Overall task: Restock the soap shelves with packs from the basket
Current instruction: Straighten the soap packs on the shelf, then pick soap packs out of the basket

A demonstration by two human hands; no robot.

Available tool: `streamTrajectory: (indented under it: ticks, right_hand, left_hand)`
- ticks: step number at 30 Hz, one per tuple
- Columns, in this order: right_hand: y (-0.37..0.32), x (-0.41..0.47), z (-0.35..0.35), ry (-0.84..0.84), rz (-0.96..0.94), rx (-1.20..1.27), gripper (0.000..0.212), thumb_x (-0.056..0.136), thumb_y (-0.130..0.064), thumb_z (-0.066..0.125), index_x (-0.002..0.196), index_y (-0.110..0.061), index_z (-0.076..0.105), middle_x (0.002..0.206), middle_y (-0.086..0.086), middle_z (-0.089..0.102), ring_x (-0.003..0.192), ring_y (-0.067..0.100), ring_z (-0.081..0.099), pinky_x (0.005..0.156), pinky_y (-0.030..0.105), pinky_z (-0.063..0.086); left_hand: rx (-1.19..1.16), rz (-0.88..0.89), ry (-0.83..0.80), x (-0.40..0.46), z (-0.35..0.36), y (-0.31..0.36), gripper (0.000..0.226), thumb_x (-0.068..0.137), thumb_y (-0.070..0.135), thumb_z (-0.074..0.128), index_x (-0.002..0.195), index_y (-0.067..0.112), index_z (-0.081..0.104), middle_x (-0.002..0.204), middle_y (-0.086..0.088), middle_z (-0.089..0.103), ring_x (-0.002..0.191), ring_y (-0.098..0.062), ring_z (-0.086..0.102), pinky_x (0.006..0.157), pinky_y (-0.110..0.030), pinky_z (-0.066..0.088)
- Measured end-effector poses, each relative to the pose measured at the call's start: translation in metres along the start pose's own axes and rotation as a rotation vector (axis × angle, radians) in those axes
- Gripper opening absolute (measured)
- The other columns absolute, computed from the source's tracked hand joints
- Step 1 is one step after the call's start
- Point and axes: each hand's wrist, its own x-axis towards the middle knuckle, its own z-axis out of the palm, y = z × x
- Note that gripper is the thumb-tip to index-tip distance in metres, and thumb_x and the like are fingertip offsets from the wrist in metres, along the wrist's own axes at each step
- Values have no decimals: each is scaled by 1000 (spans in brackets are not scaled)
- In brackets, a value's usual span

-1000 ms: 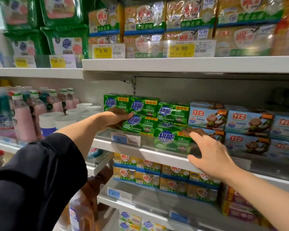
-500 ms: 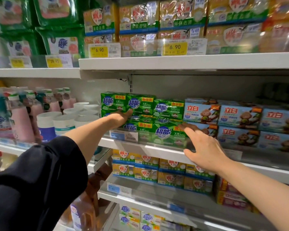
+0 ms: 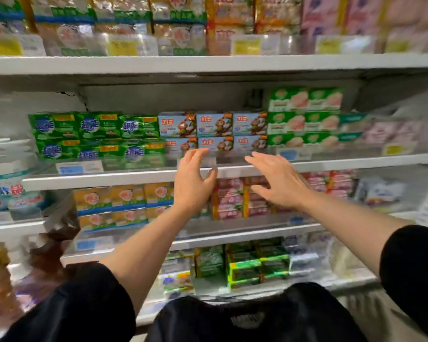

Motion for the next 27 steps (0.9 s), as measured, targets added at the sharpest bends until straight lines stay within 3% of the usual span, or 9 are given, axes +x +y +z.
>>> streamTrajectory:
  ticks: [5, 7, 10, 14, 20, 23, 27]
  right_hand:
    - [87, -120, -56, 27, 195, -150, 56, 85, -40, 63, 135, -16, 53, 138, 11, 53, 128, 29, 47, 108, 42, 34]
    - [116, -175, -81, 13, 299, -204, 47, 87, -37, 63, 127, -14, 59, 126, 13, 59, 119, 31, 52, 103, 41, 36]
    - [149, -257, -117, -23, 474, -259, 51, 84, -42, 53, 124, -13, 60, 122, 15, 60, 117, 33, 51, 104, 42, 36]
    - [182, -363, -148, -17, 714, -273, 45, 79, -36, 57, 112, -7, 66, 110, 18, 65, 108, 36, 57, 94, 41, 42]
    - [206, -478, -162, 13, 964, -312, 35, 78, -20, 73, 109, -4, 68, 107, 19, 66, 106, 37, 57, 91, 42, 44]
    - [217, -515, -163, 28, 1053, -299, 32, 79, -23, 72, 107, -9, 69, 106, 14, 67, 105, 35, 58, 89, 39, 44]
    - [222, -547, -158, -111, 1189, -229, 49, 82, -35, 72, 124, -14, 61, 121, 12, 62, 115, 30, 54, 92, 34, 39]
  left_hand:
    - [-164, 137, -372, -37, 82, 100, 43, 82, 25, 65, 122, 11, 62, 116, -10, 65, 108, -25, 61, 93, -36, 48]
    - [-230, 166, -485, -58, 114, 144, 42, 81, 25, 65, 120, 8, 63, 113, -12, 66, 105, -28, 63, 92, -40, 49]
    - [-364, 258, -611, -94, 157, 209, 59, 74, 44, 58, 117, 5, 63, 112, -14, 65, 104, -28, 62, 92, -39, 49]
    - [-407, 343, -809, -139, 209, 282, 43, 83, 24, 71, 123, 11, 62, 122, -11, 61, 114, -24, 57, 98, -27, 39]
    - [-429, 444, -1024, -191, 274, 346, 45, 84, 19, 73, 126, 9, 59, 120, -12, 58, 112, -24, 59, 93, -25, 41]
    - [-419, 472, -1105, -208, 304, 366, 49, 83, 24, 74, 128, 12, 59, 125, -7, 56, 118, -20, 56, 98, -21, 40]
    - [-332, 474, -1155, -217, 342, 395, 65, 78, 35, 79, 133, 11, 54, 135, -9, 54, 126, -23, 50, 103, -34, 41]
